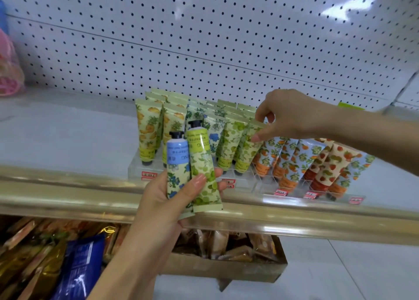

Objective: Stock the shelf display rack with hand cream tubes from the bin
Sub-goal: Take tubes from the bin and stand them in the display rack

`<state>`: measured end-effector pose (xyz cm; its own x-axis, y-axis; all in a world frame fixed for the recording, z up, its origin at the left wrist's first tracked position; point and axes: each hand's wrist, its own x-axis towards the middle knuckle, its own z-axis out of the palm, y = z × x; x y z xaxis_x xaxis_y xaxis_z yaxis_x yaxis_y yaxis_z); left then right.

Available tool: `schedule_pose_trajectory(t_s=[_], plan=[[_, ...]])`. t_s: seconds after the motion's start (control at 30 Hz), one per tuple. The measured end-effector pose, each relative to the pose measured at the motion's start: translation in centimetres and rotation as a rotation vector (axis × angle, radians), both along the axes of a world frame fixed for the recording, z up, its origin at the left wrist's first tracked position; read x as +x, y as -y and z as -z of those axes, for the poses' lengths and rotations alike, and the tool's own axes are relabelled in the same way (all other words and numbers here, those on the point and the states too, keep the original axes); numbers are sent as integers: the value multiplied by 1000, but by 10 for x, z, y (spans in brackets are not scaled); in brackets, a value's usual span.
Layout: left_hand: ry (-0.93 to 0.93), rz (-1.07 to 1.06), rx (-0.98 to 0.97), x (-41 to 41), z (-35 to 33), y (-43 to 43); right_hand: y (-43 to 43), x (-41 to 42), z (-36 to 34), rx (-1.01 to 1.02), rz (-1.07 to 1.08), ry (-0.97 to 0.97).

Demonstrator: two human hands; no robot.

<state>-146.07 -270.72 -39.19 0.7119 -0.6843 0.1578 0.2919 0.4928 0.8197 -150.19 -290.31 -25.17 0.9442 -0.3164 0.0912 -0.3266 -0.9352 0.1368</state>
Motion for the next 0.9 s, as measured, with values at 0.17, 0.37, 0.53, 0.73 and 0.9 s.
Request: schedule_pose_trajectory(t_s=[0.17, 0.37, 0.53, 0.73, 0.9], plan=[[-11, -5, 3, 0, 2, 3, 3, 2, 2, -3, 8, 19], [-13, -10, -13, 1, 3, 5, 6, -1, 2, -5, -5, 48], [-4, 36, -30, 0, 2, 4, 7, -7, 0, -7, -16, 65], [-45, 25, -4, -5, 0, 3, -7, -27, -16, 70, -74, 189], [-11, 45, 42, -13, 1, 3, -43, -45, -1, 629, -70, 248]])
